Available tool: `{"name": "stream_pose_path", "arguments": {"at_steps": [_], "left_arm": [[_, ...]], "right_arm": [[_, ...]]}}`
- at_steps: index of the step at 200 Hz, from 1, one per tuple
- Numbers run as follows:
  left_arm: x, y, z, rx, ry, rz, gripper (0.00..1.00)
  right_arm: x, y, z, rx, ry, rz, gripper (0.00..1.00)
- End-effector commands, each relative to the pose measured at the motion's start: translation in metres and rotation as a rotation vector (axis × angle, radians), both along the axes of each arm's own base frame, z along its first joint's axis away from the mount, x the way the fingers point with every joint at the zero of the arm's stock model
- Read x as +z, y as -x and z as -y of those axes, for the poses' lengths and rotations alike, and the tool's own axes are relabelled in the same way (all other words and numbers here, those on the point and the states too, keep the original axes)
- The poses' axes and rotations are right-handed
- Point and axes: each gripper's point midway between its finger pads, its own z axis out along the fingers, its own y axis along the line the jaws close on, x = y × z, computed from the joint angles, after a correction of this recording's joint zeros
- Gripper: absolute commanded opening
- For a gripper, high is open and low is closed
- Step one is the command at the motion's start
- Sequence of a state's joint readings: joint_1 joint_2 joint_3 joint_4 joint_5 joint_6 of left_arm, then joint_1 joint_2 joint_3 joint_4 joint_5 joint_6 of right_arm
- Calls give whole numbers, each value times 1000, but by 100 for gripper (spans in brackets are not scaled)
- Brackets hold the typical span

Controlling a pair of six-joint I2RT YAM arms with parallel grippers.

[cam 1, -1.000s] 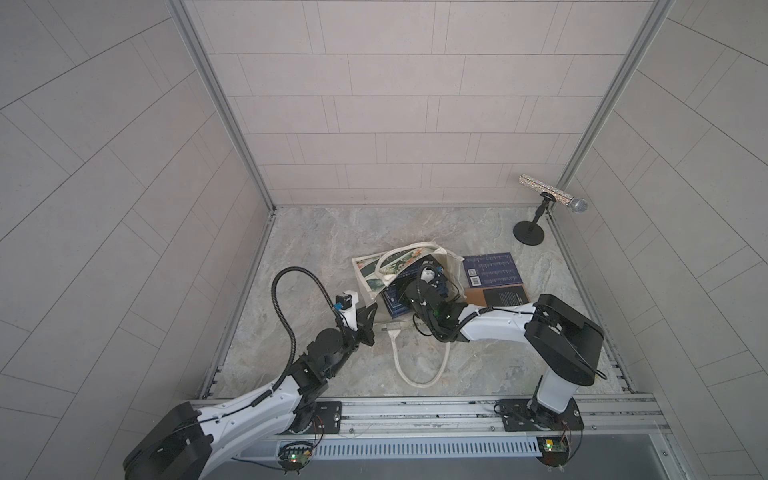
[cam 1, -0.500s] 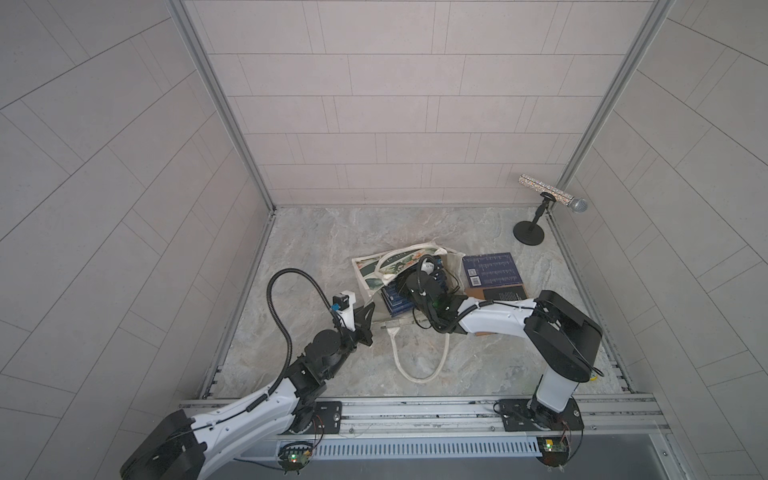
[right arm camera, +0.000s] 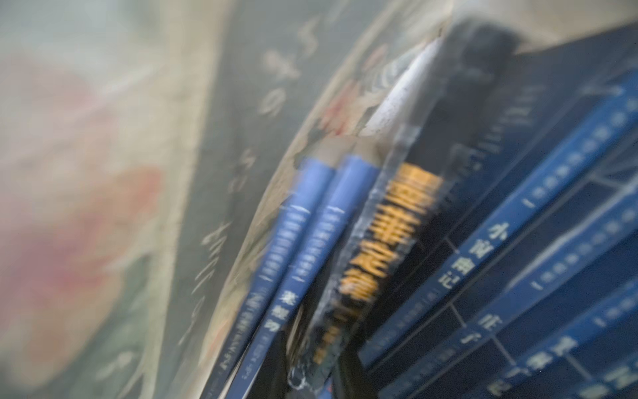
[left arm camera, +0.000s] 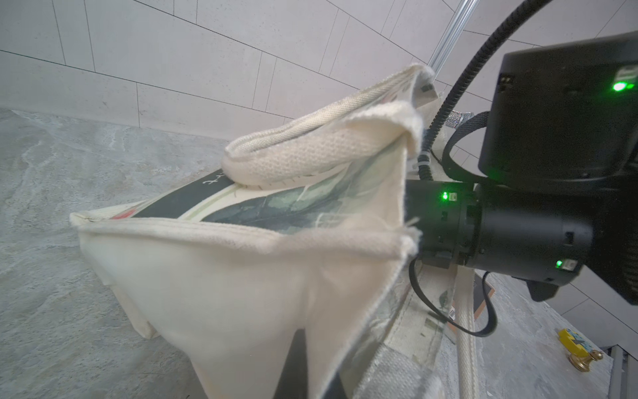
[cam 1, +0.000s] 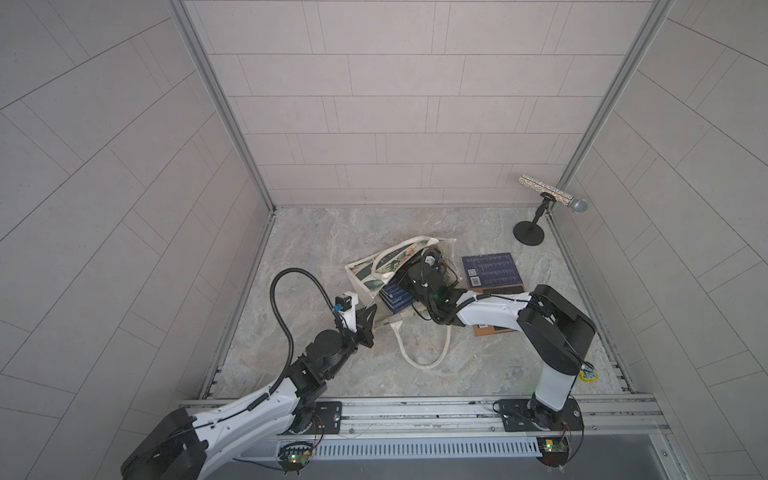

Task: Take out the books from the canvas bag
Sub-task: Pick up the book from the canvas bag.

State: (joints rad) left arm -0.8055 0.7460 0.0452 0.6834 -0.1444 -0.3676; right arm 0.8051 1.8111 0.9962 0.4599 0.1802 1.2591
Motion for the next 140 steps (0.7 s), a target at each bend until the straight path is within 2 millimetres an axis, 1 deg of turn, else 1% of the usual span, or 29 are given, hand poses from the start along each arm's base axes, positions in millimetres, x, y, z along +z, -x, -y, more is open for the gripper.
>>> {"name": "stream_pose_path", "arguments": {"at_steps": [1,14,30,46,55,63,72,96,112,128,132,140], "left_arm": [[17,8,11,-71,36,57,0],[17,8,10,-65,34,58,0],[17,8,10,-65,35,58,0],[18,8,9,-61,43,64,0],[18,7,7,-48,45,67,0],[18,7,5,-42,43,66,0],[20,8,6,-48,44,68,0],[21,8,3,-38,51,71,0],[21,7,3,-32,50,71,0],[20,8,5,-43,48,68,0],[20,7,5,-43,47,68,0],[20,7,6,-44,48,67,0]], "right_arm": [[-12,-8,13,-38,42,2,9],[-11,-6,16,-40,39,4,4],[-4,0,18,-37,19,13,1],[8,9,26,-45,33,30,0],[17,18,34,-60,48,38,0],[31,25,39,-64,61,69,0],[39,31,44,-56,67,85,0],[41,47,57,-35,77,69,0],[42,62,61,2,116,74,0],[37,71,68,3,145,71,0],[35,72,68,7,142,75,3],[31,72,67,15,130,83,16]]}}
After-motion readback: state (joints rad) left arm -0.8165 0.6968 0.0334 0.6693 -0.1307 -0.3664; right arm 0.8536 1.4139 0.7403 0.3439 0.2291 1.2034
